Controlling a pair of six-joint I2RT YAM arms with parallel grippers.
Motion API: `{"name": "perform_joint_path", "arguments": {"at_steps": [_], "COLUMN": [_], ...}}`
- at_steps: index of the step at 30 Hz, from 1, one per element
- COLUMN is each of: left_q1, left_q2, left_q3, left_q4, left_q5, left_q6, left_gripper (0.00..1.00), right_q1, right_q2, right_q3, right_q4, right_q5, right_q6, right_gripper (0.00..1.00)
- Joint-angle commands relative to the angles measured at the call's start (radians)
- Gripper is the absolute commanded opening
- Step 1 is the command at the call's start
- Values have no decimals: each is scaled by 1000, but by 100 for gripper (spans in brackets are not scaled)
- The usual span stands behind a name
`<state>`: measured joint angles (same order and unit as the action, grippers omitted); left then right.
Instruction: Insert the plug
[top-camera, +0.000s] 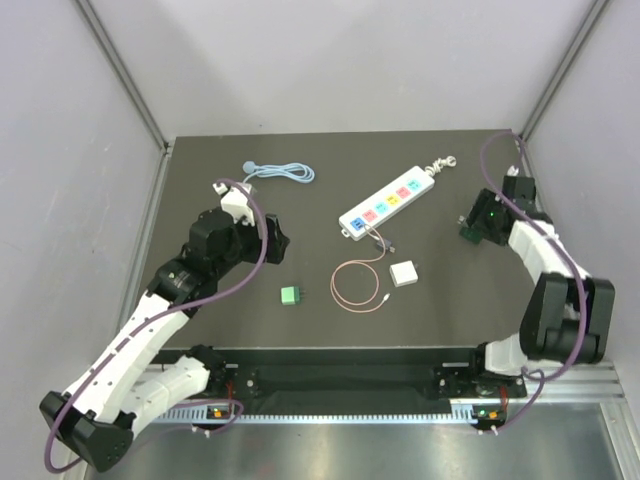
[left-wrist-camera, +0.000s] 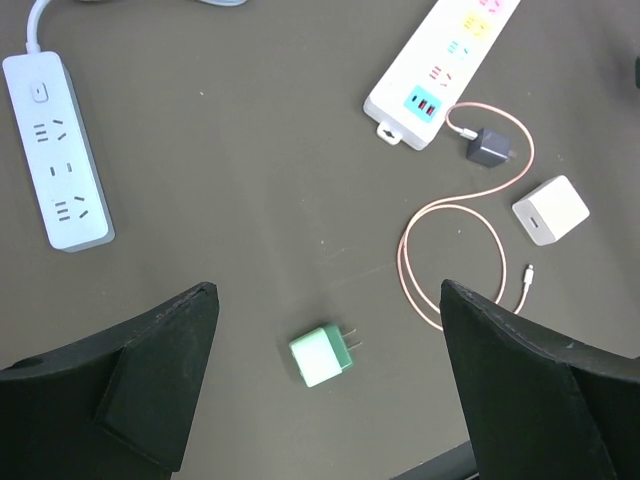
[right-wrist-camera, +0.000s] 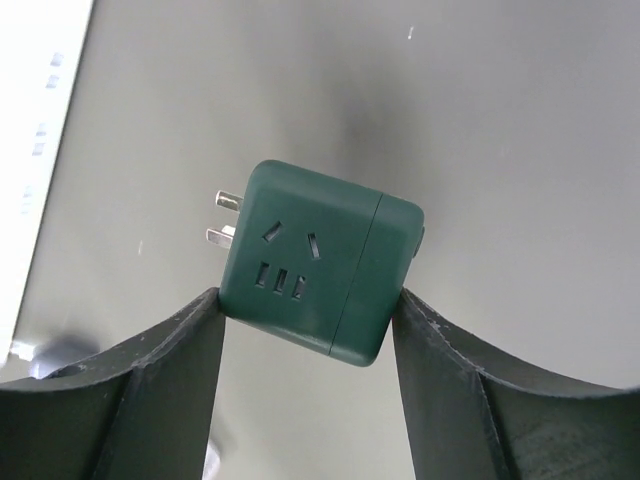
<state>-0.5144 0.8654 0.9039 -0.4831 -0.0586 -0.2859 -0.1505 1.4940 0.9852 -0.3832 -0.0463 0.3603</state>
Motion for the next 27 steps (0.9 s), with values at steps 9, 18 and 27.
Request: {"name": "perform_joint_path", "arguments": {"at_steps": [9,18,27], "left_q1": [5,11,11], "left_q2": [95,280,392], "left_q3": [61,184,135], "left_q4": [32,113,287], "left_q5": [155,543,720], "left_q6": [-150,-356,-458], "left_gripper": [94,91,96], "right_q1": [447,672,724], "right_q2": [-345,-590,-669], "right_q3": [-278,-405,-418], "right_q4": [58,185,286], "right_q5": [34,151,100], "right_q6": [22,39,23], "right_gripper": [43,40,39]}}
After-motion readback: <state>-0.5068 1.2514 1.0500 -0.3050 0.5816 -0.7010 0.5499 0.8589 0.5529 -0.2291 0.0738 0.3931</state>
